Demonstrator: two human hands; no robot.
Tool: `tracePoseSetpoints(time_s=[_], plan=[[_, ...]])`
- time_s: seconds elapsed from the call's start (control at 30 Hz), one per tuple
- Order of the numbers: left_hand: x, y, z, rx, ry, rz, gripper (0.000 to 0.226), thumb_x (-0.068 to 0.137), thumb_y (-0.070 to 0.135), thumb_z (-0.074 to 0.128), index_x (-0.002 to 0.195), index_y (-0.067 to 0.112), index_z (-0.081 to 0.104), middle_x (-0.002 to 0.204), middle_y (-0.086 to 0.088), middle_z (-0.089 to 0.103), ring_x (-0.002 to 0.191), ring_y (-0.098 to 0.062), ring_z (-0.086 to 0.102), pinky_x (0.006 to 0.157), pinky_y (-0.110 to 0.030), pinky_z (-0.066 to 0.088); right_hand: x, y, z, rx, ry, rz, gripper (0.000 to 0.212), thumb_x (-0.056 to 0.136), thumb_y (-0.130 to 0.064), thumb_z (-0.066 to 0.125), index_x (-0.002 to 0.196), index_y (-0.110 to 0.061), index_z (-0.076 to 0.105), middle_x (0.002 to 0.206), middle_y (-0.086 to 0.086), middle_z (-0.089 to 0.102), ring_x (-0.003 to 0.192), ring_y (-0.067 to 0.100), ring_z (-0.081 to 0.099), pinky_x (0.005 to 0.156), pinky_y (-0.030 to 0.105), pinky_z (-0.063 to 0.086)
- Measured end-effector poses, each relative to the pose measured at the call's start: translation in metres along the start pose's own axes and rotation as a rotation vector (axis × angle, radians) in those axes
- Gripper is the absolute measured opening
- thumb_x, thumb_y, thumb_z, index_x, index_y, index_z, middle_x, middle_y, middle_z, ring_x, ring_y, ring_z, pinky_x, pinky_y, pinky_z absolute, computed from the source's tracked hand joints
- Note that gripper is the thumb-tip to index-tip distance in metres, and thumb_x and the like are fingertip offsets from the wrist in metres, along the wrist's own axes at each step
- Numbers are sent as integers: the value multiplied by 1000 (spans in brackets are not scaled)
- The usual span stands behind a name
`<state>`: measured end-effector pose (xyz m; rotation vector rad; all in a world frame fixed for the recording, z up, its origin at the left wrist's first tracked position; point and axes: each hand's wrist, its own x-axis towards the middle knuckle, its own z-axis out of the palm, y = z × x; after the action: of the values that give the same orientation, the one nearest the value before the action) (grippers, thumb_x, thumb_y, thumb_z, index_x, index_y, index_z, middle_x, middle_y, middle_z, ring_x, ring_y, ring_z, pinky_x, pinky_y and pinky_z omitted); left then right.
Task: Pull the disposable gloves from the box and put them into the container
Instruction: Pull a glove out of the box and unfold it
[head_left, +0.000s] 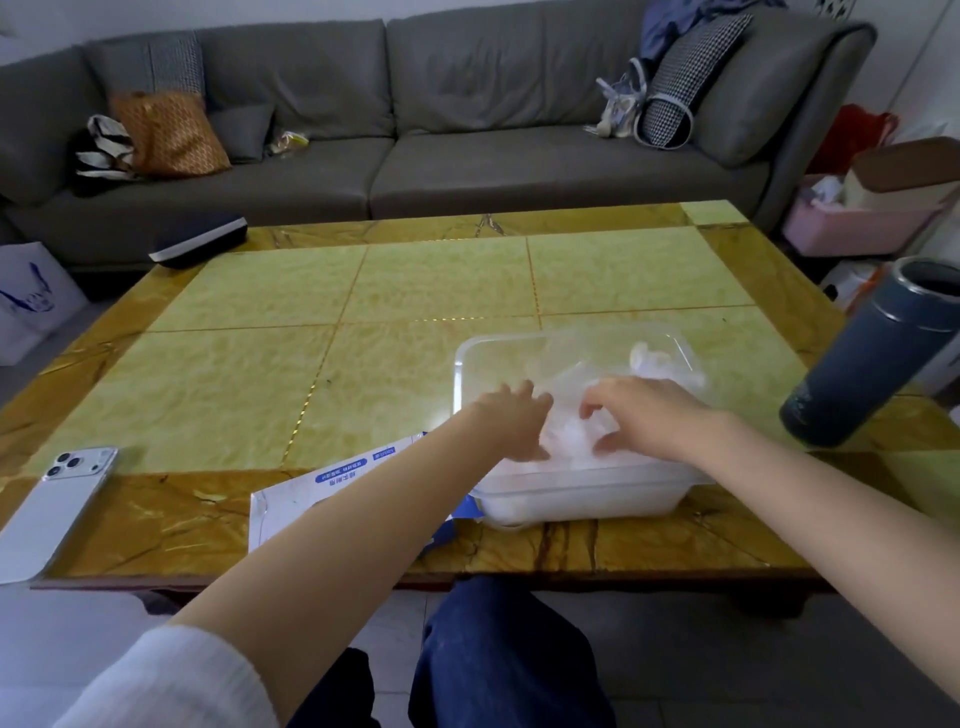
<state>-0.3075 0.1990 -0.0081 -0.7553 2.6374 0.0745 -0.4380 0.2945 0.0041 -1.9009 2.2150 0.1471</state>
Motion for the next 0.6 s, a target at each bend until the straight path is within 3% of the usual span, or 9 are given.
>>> tracePoseSetpoints(time_s=[0.1, 0.27, 0.43, 0.5, 0.6], plan=[[8, -4, 13, 94, -96, -28, 68, 89, 36, 60, 144, 12, 27, 141, -12, 33, 123, -34, 43, 93, -38, 43, 14, 11, 15, -77, -115, 7, 51, 84, -35, 68, 129, -26, 47, 131, -3, 48, 120, 19, 48, 88, 32, 40], [17, -6, 20, 160, -147, -64, 69, 89, 25, 62, 145, 14, 23, 141, -11, 35, 124, -31, 44, 93, -36, 41, 30, 23, 24, -167, -233, -6, 65, 85, -3, 57, 141, -27, 34, 140, 1, 37, 129, 22, 40, 91, 33, 40], [16, -4, 23, 198, -144, -65, 67, 91, 11, 53, 147, 14, 16, 143, -11, 33, 123, -30, 47, 86, -32, 39, 35, 25, 28, -109, -309, 10, 70, 84, -26, 68, 144, -28, 31, 144, 1, 34, 130, 23, 40, 102, 35, 39], [17, -4, 20, 212, -163, -59, 69, 91, 15, 56, 147, 14, 16, 144, -11, 32, 124, -30, 46, 90, -33, 39, 33, 24, 21, -74, -314, 19, 70, 82, -28, 71, 142, -25, 34, 143, 0, 37, 126, 21, 45, 95, 29, 42], [14, -6, 12, 318, -153, -21, 73, 89, 38, 61, 147, 16, 22, 141, -9, 40, 124, -28, 44, 99, -33, 36, 26, 19, 2, -17, -296, 51, 67, 83, -21, 71, 140, -19, 37, 143, 1, 40, 124, 21, 46, 91, 27, 41]])
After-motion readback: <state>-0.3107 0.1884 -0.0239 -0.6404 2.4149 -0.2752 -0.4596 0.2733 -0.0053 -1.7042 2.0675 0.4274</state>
